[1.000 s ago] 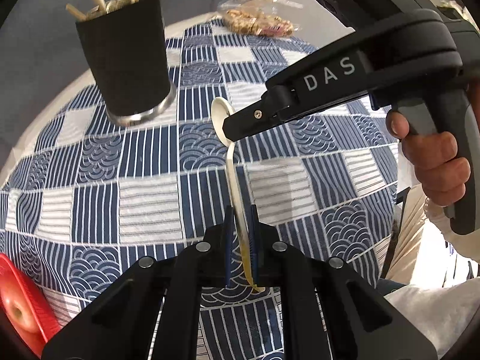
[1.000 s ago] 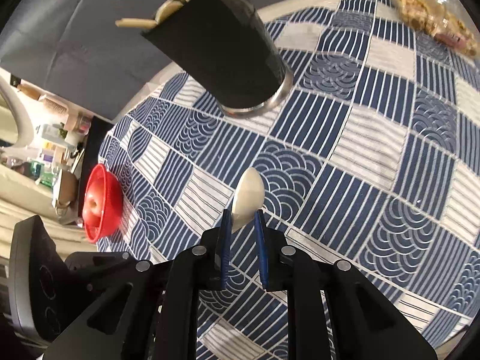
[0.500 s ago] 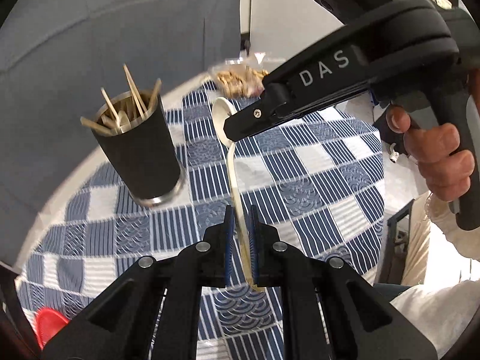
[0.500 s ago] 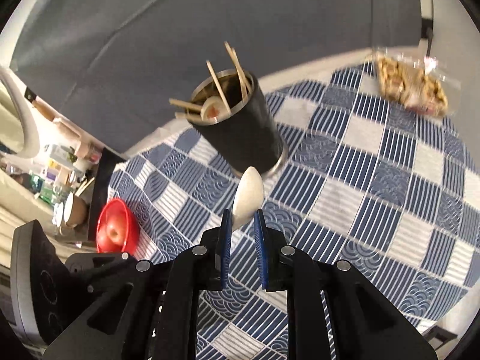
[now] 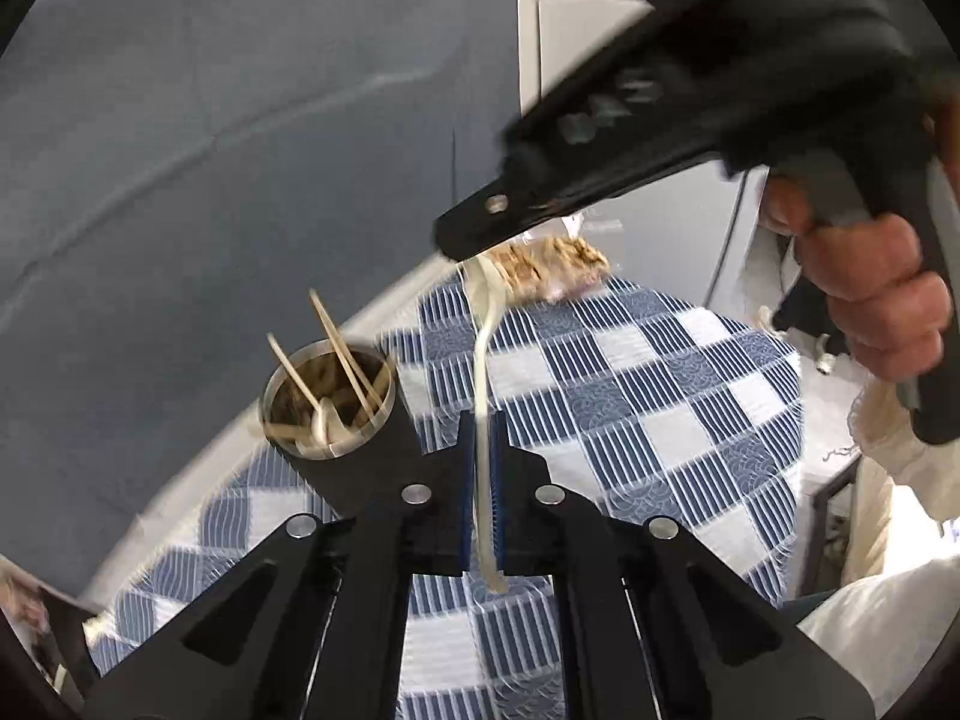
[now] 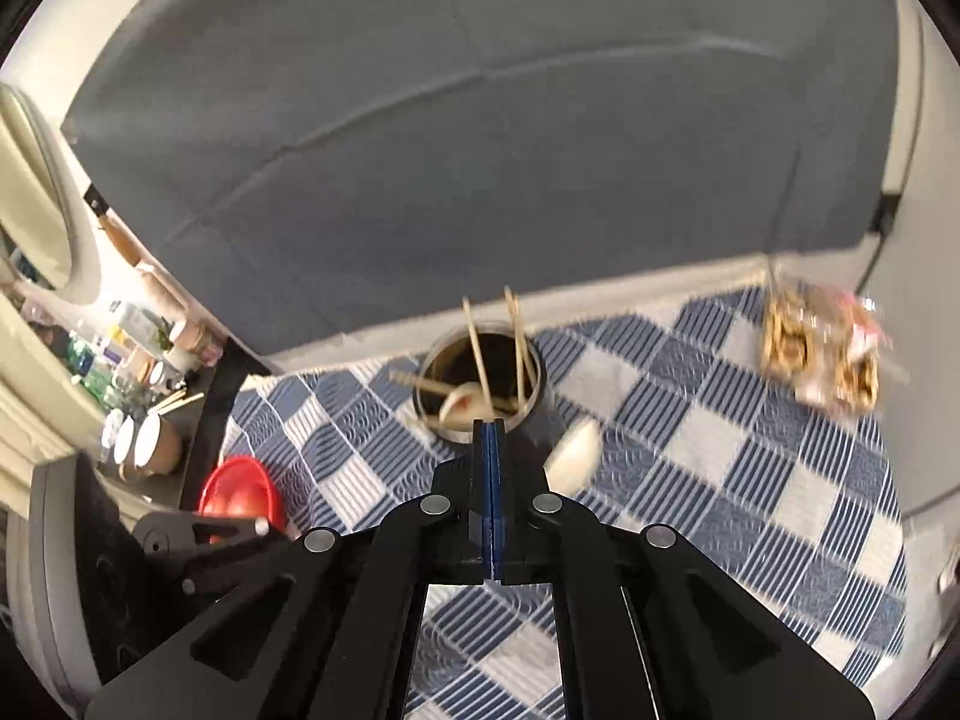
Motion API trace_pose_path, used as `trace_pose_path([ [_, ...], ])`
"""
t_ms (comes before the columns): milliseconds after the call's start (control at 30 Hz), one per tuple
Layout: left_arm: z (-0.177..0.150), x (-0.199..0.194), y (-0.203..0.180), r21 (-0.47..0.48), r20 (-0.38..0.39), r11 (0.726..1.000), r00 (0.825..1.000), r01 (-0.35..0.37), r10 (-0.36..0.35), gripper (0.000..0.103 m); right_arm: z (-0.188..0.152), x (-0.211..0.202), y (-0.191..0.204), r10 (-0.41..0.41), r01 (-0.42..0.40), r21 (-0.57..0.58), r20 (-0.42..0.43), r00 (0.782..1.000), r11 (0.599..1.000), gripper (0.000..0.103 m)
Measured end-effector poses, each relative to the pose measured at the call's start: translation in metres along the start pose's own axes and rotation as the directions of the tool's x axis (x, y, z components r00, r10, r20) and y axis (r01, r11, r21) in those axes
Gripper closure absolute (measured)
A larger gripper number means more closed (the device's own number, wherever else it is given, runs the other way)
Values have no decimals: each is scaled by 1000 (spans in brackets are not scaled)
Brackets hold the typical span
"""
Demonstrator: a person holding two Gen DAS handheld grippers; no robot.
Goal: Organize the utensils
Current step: 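Lift the plain white spoon with both tools and carry it over the black cup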
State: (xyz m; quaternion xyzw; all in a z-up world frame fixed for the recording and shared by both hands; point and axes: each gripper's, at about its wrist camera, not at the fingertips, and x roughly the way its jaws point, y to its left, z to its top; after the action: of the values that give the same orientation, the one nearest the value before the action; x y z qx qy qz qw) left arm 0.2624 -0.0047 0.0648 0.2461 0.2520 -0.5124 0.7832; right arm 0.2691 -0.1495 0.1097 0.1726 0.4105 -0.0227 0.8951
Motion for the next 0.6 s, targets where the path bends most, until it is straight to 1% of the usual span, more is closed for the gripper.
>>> trace_pose_path([
  [33,3,2,1,-3,1,1000,1000,4,-4,98,7,1,0,10,-10,-12,1,1000,1000,103],
  [133,12,13,12,-47,-7,999,1000,-18,18,98,21,9,-3,28,-28,-41,-3,1000,999,103],
  [233,13,28,21,-65,-38,997,999,-38,35,98,29,21,-11,65,-66,-50,-18,998,997,103],
  [333,14,37,30,-94,-71,994,996,-60,54,98,32,31,-20,82,-83,-59,-30,996,995,103],
  [433,14,38,39,-110,-110,989,990,-101,88,98,34,40,-30,105,-107,-51,-47,993,993,103],
  [500,16,34,43,-104,-134,986,984,-133,118,98,35,48,-35,130,-133,-46,-60,990,990,103],
  [600,20,29,48,-100,-169,982,975,-161,142,98,36,59,-37,163,-168,-58,-83,983,984,103],
])
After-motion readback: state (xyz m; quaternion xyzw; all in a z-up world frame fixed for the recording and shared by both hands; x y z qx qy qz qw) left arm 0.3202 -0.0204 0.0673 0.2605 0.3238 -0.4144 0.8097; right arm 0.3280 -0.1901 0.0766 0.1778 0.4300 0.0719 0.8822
